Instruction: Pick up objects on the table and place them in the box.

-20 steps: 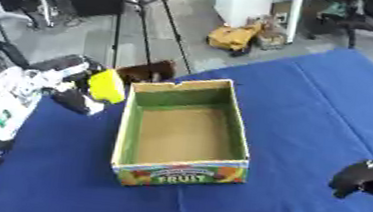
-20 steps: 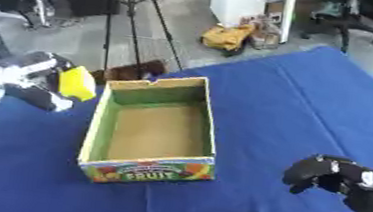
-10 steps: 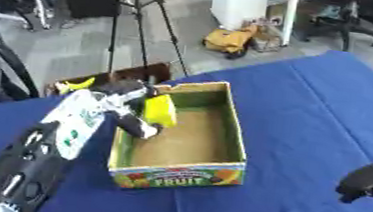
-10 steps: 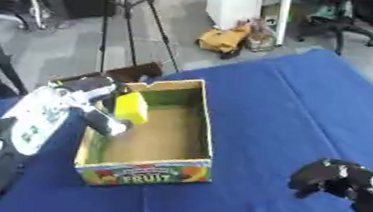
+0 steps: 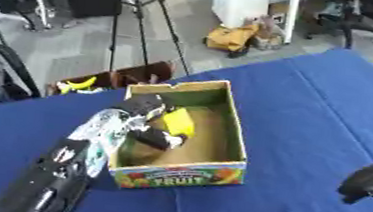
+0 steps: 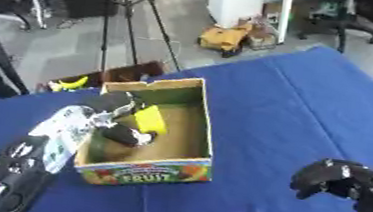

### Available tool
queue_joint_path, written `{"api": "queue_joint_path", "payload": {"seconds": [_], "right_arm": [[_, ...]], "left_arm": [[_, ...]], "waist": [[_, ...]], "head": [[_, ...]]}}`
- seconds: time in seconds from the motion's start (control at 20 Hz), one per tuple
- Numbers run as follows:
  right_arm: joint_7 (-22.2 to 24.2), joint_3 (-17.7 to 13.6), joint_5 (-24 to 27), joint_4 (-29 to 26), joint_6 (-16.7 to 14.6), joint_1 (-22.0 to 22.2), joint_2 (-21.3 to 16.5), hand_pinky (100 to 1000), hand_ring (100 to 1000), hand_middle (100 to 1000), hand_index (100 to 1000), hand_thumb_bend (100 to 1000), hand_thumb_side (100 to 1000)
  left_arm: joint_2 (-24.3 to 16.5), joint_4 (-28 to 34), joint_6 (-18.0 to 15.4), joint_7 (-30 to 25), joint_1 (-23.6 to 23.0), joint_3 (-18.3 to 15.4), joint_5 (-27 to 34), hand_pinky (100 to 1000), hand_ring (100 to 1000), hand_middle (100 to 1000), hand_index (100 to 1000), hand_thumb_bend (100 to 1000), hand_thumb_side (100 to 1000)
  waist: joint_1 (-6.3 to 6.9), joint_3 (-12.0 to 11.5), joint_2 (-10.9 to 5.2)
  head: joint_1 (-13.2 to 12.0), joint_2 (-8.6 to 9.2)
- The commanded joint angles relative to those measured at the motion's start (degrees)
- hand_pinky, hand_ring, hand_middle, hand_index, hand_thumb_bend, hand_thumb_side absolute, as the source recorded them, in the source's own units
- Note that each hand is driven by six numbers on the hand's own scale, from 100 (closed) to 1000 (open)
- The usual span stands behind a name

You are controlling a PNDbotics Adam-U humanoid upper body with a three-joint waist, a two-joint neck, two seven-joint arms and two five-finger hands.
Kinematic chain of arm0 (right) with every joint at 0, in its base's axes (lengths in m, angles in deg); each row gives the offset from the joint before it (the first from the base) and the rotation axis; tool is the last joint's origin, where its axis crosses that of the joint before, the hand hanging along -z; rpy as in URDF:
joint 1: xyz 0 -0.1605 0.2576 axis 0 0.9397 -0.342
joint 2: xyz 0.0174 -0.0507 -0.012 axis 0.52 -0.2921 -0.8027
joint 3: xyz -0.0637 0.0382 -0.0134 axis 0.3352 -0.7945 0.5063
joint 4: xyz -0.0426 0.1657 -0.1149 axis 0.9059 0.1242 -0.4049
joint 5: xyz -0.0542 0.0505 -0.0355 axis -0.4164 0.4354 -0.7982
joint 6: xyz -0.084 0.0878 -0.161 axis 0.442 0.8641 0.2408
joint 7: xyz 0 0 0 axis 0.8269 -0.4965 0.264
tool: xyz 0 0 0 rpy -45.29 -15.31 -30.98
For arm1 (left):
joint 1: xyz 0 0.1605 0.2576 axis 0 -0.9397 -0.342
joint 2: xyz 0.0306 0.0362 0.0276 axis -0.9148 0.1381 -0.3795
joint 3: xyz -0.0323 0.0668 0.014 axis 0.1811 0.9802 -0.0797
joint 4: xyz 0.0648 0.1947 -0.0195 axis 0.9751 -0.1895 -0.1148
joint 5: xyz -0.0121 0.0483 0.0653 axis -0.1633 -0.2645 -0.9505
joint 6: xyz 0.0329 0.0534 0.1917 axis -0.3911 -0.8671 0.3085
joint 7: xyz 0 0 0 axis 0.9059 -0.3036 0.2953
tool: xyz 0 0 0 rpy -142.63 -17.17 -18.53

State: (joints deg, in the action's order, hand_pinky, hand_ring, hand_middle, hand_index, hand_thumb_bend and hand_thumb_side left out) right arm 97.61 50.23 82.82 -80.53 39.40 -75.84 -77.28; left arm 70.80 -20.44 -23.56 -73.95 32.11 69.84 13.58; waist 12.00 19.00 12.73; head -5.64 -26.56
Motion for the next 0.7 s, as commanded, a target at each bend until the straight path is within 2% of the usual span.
{"api": "queue_joint_path", "payload": {"seconds": [0.05, 0.2, 0.3, 0.35, 0.4, 0.45, 0.5, 0.55, 0.6, 0.7], "right_arm": [[-0.1, -0.2, 0.5, -0.8, 0.2, -0.5, -0.4, 688, 754, 730, 774, 456, 590], [-0.2, -0.3, 0.6, -0.7, 0.2, -0.4, -0.3, 688, 754, 729, 773, 457, 589], [-0.4, -0.5, 0.7, -0.7, 0.3, -0.3, -0.2, 689, 754, 729, 773, 459, 588], [-0.5, -0.6, 0.7, -0.6, 0.3, -0.1, -0.2, 688, 753, 729, 772, 461, 588], [-0.6, -0.7, 0.7, -0.6, 0.3, 0.1, -0.1, 688, 753, 729, 772, 462, 587], [-0.8, -1.0, 0.7, -0.5, 0.4, 0.4, 0.0, 688, 753, 729, 772, 452, 584], [-1.1, -1.2, 0.7, -0.4, 0.4, 0.7, 0.0, 688, 753, 729, 771, 463, 585], [-1.4, -1.5, 0.8, -0.4, 0.4, 0.9, 0.0, 688, 752, 729, 771, 466, 583], [-1.7, -1.7, 0.8, -0.4, 0.4, 1.0, 0.0, 688, 752, 729, 771, 466, 583], [-2.2, -2.1, 0.9, -0.4, 0.4, 1.4, -0.2, 688, 752, 729, 771, 469, 579]], "left_arm": [[-1.6, 2.4, 0.9, 3.0, 0.7, -1.4, -3.0, 857, 802, 805, 912, 1000, 808], [-2.1, 4.2, 1.6, 5.6, 0.3, -1.8, -4.5, 869, 821, 827, 920, 1000, 815], [-2.5, 6.3, 2.2, 7.3, -0.4, -2.5, -3.7, 859, 808, 818, 913, 1000, 780], [-2.8, 7.7, 2.5, 8.2, -0.7, -3.1, -2.9, 844, 790, 801, 902, 922, 750], [-3.2, 9.2, 2.7, 9.2, -1.0, -3.9, -2.0, 823, 768, 784, 885, 820, 764], [-3.5, 10.7, 2.9, 10.1, -1.4, -4.9, -1.1, 805, 751, 768, 865, 769, 753], [-3.7, 12.2, 3.0, 11.1, -2.0, -6.1, -0.2, 798, 743, 760, 856, 760, 744], [-4.2, 16.0, 3.7, 14.2, -3.9, -7.1, 3.3, 768, 714, 732, 828, 628, 776], [-5.2, 20.6, 5.2, 18.6, -6.5, -7.1, 9.9, 768, 714, 732, 828, 628, 776], [-7.3, 28.9, 7.3, 26.0, -12.2, -6.6, 24.4, 725, 680, 696, 794, 511, 826]], "waist": [[-1.02, -0.4, -0.99], [-1.27, -1.1, -1.03], [-1.54, -1.9, -1.11], [-1.73, -2.4, -1.19], [-1.94, -3.1, -1.27], [-2.24, -4.1, -1.40], [-2.51, -5.1, -1.49], [-2.75, -6.3, -1.50], [-2.94, -7.3, -1.51], [-3.27, -9.2, -1.75]], "head": [[0.1, 0.44], [0.4, 0.46], [0.8, 0.28], [1.1, 0.14], [1.4, -0.02], [1.9, -0.32], [2.3, -0.70], [2.8, -1.07], [3.2, -1.37], [4.1, -2.00]]}}
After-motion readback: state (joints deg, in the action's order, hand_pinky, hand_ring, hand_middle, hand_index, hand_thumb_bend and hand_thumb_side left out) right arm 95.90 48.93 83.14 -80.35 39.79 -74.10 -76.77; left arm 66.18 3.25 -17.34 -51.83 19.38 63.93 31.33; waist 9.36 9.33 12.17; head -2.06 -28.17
